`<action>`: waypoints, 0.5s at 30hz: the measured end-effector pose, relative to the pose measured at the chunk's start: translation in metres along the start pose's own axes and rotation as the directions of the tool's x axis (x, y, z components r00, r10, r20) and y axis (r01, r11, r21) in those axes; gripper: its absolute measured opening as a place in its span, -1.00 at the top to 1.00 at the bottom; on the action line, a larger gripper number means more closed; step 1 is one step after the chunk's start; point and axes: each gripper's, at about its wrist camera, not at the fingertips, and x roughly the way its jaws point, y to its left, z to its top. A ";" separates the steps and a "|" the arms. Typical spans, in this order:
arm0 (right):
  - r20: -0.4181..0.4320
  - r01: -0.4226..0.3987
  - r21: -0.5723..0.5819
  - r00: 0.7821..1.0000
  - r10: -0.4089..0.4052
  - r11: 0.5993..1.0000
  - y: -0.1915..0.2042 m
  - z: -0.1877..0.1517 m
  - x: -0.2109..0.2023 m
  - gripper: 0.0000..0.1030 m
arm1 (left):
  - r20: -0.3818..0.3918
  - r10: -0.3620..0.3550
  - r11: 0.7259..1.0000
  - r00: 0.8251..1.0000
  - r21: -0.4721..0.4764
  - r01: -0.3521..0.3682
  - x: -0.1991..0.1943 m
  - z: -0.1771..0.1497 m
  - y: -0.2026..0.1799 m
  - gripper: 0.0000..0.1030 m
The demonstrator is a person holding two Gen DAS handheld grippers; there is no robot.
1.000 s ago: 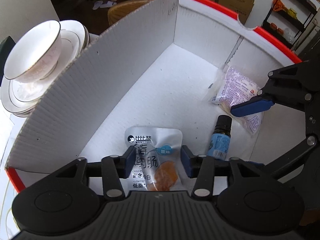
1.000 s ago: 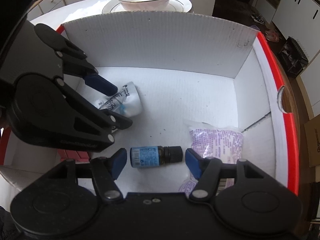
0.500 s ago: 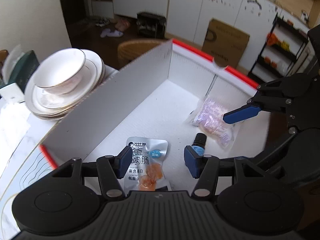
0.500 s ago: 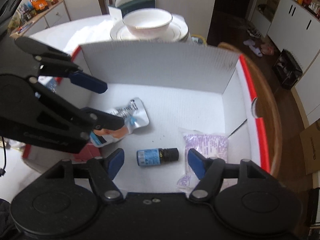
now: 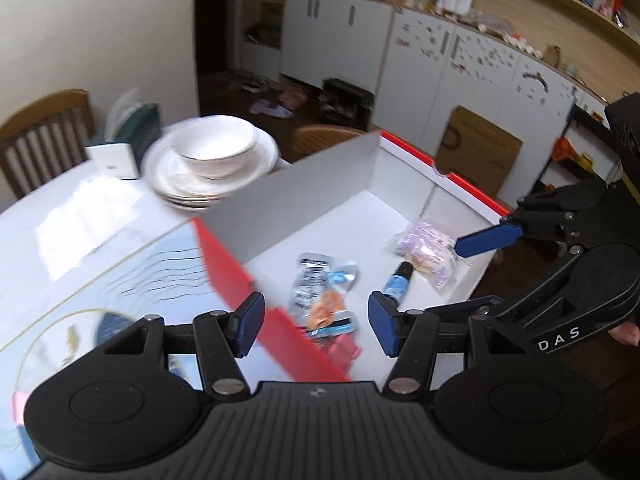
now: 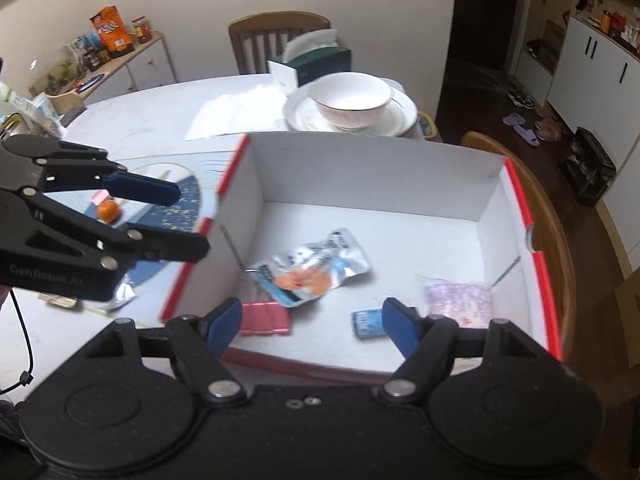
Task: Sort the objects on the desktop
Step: 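Open both tools to release the items and move back over the table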
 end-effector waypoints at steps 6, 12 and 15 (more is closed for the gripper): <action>0.007 -0.036 -0.050 0.999 0.036 0.998 0.039 -0.001 0.001 -0.53 | 0.046 0.075 0.996 0.996 -0.049 -0.072 -0.036 -0.024 0.022 -0.24; -0.007 -0.071 -0.084 0.997 0.071 0.994 0.083 -0.003 0.008 -0.63 | 0.053 0.125 0.989 0.991 -0.087 -0.120 -0.061 -0.052 0.048 -0.27; -0.015 -0.085 -0.088 0.996 0.084 0.993 0.101 -0.002 0.013 -0.65 | 0.052 0.141 0.986 0.989 -0.102 -0.135 -0.073 -0.066 0.063 -0.29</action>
